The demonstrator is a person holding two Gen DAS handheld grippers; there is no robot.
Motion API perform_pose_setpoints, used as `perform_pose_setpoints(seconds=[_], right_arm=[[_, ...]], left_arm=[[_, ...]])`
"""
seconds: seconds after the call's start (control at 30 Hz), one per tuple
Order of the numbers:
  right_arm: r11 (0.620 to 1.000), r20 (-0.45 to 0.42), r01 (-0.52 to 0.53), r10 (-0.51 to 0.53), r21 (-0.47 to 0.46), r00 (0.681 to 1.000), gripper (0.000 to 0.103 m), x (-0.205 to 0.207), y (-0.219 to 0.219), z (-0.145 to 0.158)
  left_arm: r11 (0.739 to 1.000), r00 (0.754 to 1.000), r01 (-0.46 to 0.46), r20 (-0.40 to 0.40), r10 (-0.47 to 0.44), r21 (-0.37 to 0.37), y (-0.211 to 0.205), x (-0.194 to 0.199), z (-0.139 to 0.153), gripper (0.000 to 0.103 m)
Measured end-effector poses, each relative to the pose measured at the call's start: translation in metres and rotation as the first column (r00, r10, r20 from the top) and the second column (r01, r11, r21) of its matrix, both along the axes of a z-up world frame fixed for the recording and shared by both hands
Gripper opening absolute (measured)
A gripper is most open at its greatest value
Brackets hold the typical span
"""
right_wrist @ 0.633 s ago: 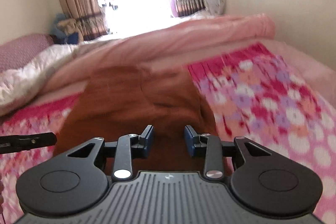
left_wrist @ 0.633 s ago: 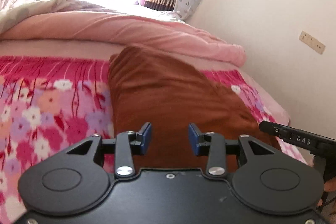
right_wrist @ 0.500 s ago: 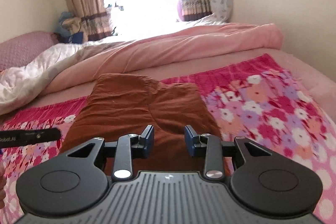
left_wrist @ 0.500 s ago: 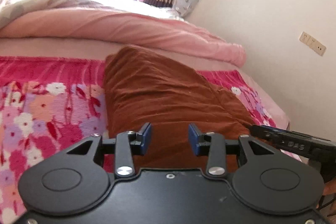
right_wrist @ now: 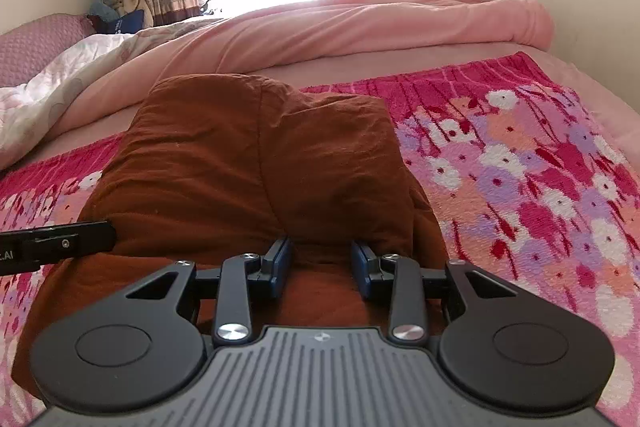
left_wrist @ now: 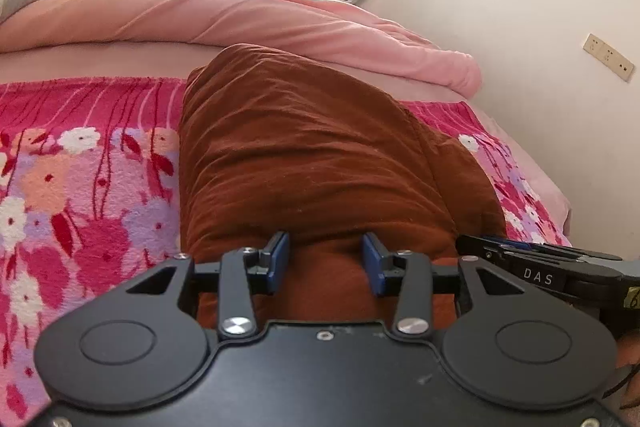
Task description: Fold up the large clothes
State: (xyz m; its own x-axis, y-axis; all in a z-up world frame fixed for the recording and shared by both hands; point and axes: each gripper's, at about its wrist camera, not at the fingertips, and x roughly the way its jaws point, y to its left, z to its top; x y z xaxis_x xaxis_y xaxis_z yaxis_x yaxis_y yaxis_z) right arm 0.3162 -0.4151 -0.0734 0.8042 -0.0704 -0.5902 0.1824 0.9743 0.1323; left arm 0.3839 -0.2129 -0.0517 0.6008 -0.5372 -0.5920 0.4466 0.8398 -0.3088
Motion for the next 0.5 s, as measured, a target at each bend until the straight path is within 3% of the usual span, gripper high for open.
perform_pose_setpoints(seconds=[0.27,0.5], right_arm=[[1.000,0.014,0.005,-0.005,0.011,1.000,0.040,-0.006,0.000,0.005],[1.000,0.121,-0.009,0.008,0.007,0.993,0.042,-0.052,0.007,0.037]], left_arm=[[1.000,0.997,-0.001,0.073,-0.001,0.020,0.001,-0.016,0.014,0.042],[0.999,0.993,0.011,0.118,-0.008,-0.031,0.033,-0.062,0.040,0.042]])
